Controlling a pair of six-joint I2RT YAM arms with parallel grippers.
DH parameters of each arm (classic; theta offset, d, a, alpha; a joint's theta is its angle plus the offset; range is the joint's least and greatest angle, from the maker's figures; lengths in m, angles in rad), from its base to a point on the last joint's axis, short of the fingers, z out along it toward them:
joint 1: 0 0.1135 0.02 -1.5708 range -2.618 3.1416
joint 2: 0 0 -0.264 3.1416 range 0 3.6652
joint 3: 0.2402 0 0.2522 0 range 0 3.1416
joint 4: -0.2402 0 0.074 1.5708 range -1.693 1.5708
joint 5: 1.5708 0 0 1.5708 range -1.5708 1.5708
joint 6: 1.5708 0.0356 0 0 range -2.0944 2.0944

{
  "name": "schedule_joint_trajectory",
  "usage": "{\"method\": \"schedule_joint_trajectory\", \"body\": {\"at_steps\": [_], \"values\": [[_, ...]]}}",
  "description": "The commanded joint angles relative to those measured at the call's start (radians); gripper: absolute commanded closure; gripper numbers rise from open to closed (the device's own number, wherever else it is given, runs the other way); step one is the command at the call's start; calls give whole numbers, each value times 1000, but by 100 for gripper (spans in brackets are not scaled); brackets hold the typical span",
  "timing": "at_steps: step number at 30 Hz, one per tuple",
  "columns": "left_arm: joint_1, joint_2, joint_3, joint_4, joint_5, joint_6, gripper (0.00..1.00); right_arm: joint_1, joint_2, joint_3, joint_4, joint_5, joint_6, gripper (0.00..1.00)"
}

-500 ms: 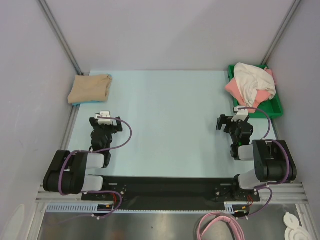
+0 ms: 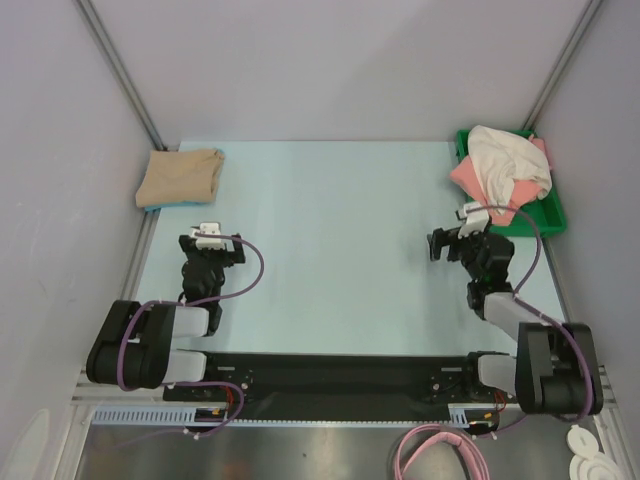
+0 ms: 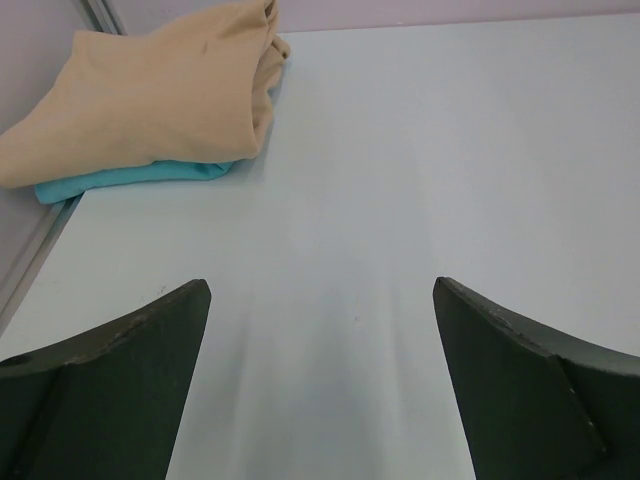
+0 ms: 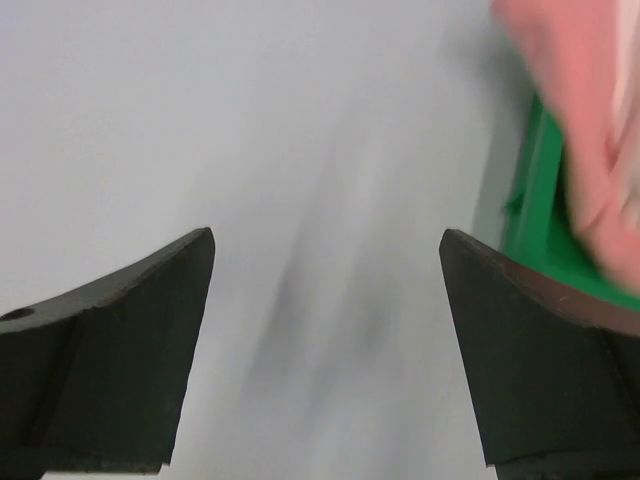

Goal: Fold and stack the t-shirts
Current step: Grab the tshirt from the pile

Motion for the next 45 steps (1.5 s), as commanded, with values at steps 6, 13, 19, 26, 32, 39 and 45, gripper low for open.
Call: {"method": "schedule_joint_trajectory", "body": {"at_steps": [6,13,19,26,32,39,45], "values": [[7,1,27,31,-6,-22,0,-70,-149,412,-479,-169,-103,5],[7,-2,25,32,-6,-22,0,-199,170,778,-687,-124,-90,62],[7,-1,25,32,-6,-22,0,-386,567,1174,-925,-362,68,0],[9,-2,25,32,0,-21,0,-481,741,1296,-786,-563,226,0],[9,-4,25,31,0,-21,0,-452,819,1374,-904,-511,145,0],[9,-2,24,32,0,-21,0,-451,882,1368,-854,-485,226,7],[9,-4,25,31,0,-21,0,-431,859,1359,-864,-356,164,11]]}}
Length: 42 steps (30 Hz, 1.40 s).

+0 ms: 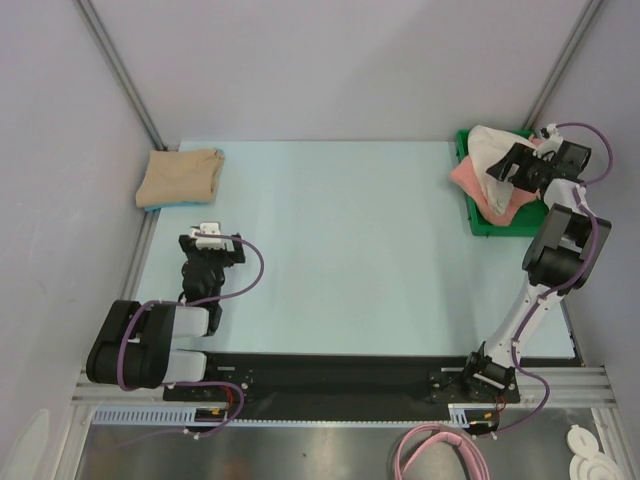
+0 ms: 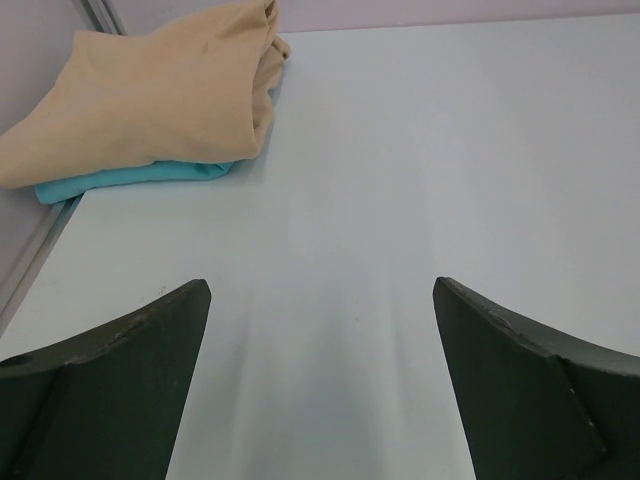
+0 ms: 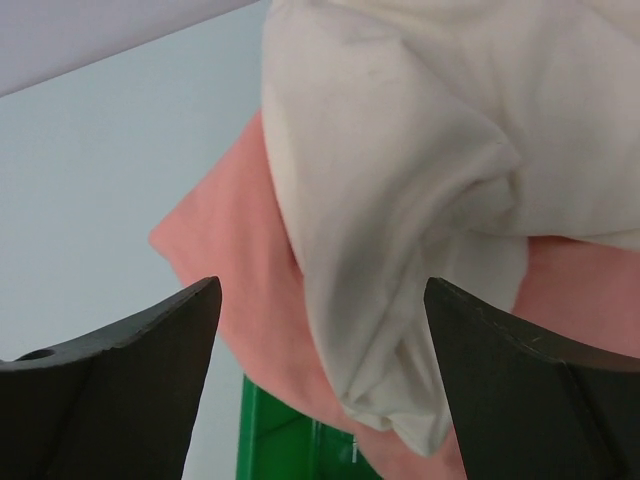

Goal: Fold and stack the t-shirts
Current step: Grab the tshirt from the pile, then move the tshirt to the center of the board

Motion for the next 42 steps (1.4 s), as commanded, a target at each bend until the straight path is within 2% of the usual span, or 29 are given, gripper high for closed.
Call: {"method": "schedule_joint_trajectory", "body": {"at_steps": [1,4,5,10,11,12,14,15,16,17,21,23,25,27,31,33,36,42], "values": [[8,-2,23,32,0,-21,0,12,-30,-2,11,115,-48,12],[8,-2,25,32,0,-19,0,34,-48,-18,3,164,-113,14],[8,-2,25,31,0,-21,0,41,-45,-16,-6,176,-131,18],[8,-4,25,31,0,-21,0,49,-13,4,-31,169,-138,23],[7,-2,25,32,0,-21,0,49,-7,19,-37,161,-139,30],[8,-2,25,32,0,-21,0,48,2,25,-43,155,-147,47],[8,-2,25,31,0,-21,0,49,3,30,-60,149,-151,66],[8,-4,25,32,0,-21,0,49,-8,25,-59,156,-154,86],[8,-4,23,31,0,-19,0,49,-17,21,-54,159,-158,97],[7,-2,23,32,0,-19,0,51,-28,13,-51,164,-161,100],[7,-8,19,39,26,-6,0,57,-141,-78,-8,175,-182,100],[7,-16,14,45,37,-3,0,80,-258,-125,27,176,-220,100],[7,-25,11,39,60,8,0,113,-394,-192,53,244,-294,100],[8,-24,6,52,81,16,0,190,-485,-247,87,346,-347,100],[7,-15,0,68,98,25,0,313,-707,-352,174,429,-389,100],[7,-12,-3,75,100,25,0,385,-796,-347,159,448,-377,100],[7,-10,-4,80,96,24,0,480,-875,-271,26,411,-363,100],[7,-8,-3,80,90,21,0,649,-936,-119,-95,359,-326,100]]}}
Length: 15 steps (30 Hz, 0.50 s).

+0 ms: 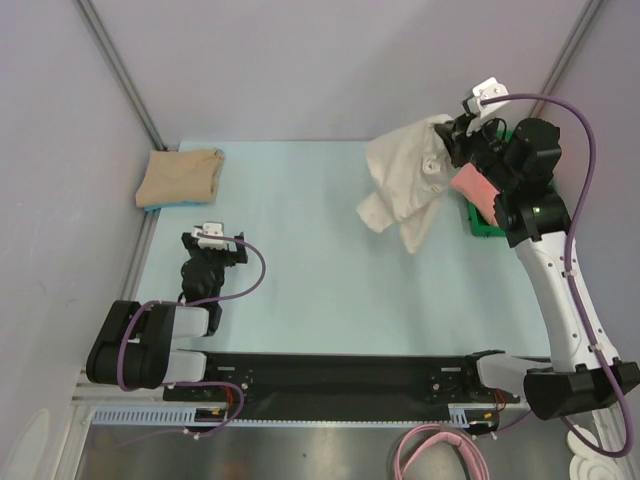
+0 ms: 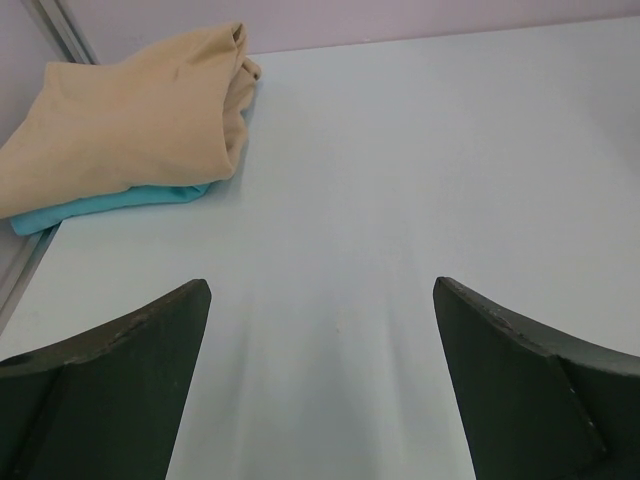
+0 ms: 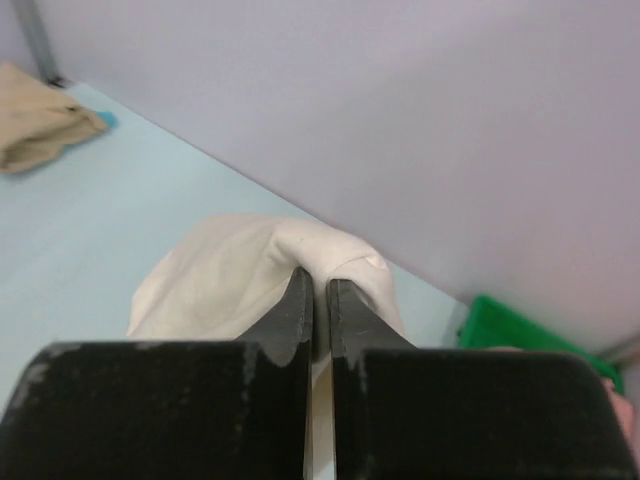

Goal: Fold and stack the t-shirts
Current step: Move the tshirt to the center of the board

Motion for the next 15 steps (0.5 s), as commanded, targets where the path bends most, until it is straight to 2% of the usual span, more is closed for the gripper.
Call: {"method": "schedule_joint_trajectory", "body": {"at_steps": [1,3,6,7,8,9,13,15], "values": [[8,-9,-2,54,18,3,0,74,-28,110,-50,-48,36,100],[6,-6,-4,55,13,0,0,75,-25,107,-38,-105,82,100],[6,-7,-5,57,12,0,0,80,-11,-15,42,-126,104,100],[8,-7,-5,58,12,0,0,80,19,-85,62,-122,84,84],[6,-9,-8,58,12,-1,0,80,37,-118,71,-107,73,51],[6,-10,-8,63,12,0,0,77,60,-138,73,-69,59,1],[6,-15,-19,77,22,0,0,51,98,-213,48,-109,-2,0],[8,-16,-30,96,21,-1,0,101,73,-288,45,-122,-69,0]]}}
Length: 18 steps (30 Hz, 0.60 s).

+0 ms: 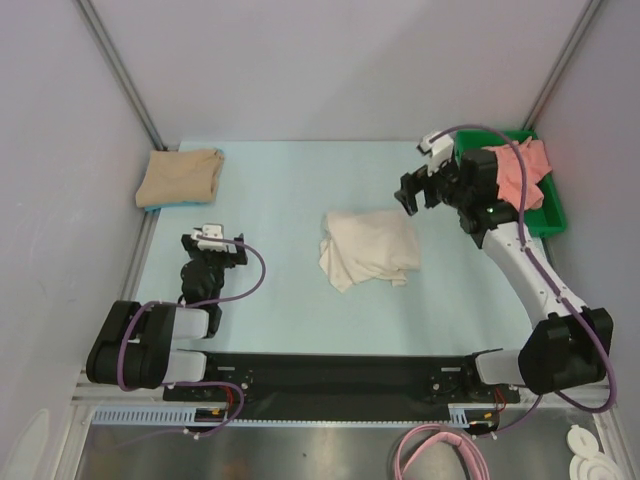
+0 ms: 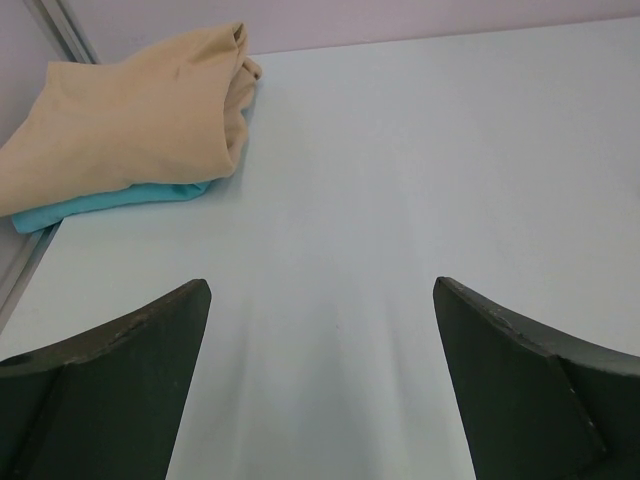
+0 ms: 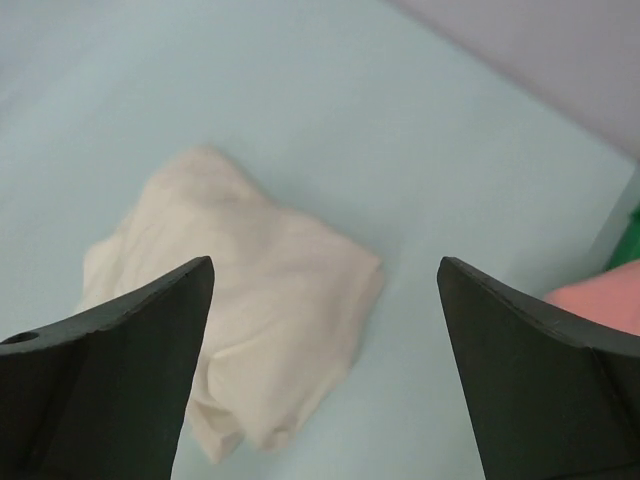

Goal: Fold and stack the t-shirts
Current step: Move the tshirt to the center of the board

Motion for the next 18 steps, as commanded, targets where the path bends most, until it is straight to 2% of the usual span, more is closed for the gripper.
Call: {"method": "schedule_joint_trajectory", "body": {"at_steps": [1,3,4,6,10,12,18], "values": [[9,-20,-27,103,13,-8,0,75,-50,-78,2,-12,-116,0],[18,-13,-56,156,36,-11,0,145,-63,-160,-4,94,-228,2],[18,-7,-53,160,33,-8,0,232,-63,-186,-6,137,-276,4],[18,-7,-43,129,22,-15,0,317,-55,-284,20,259,-394,13],[19,-7,-13,80,-10,-26,0,489,5,-434,121,387,-505,18],[18,-9,-10,69,-12,-28,0,515,43,-455,157,433,-520,22],[20,-7,-9,68,-12,-29,0,563,184,-429,223,531,-551,22]]}}
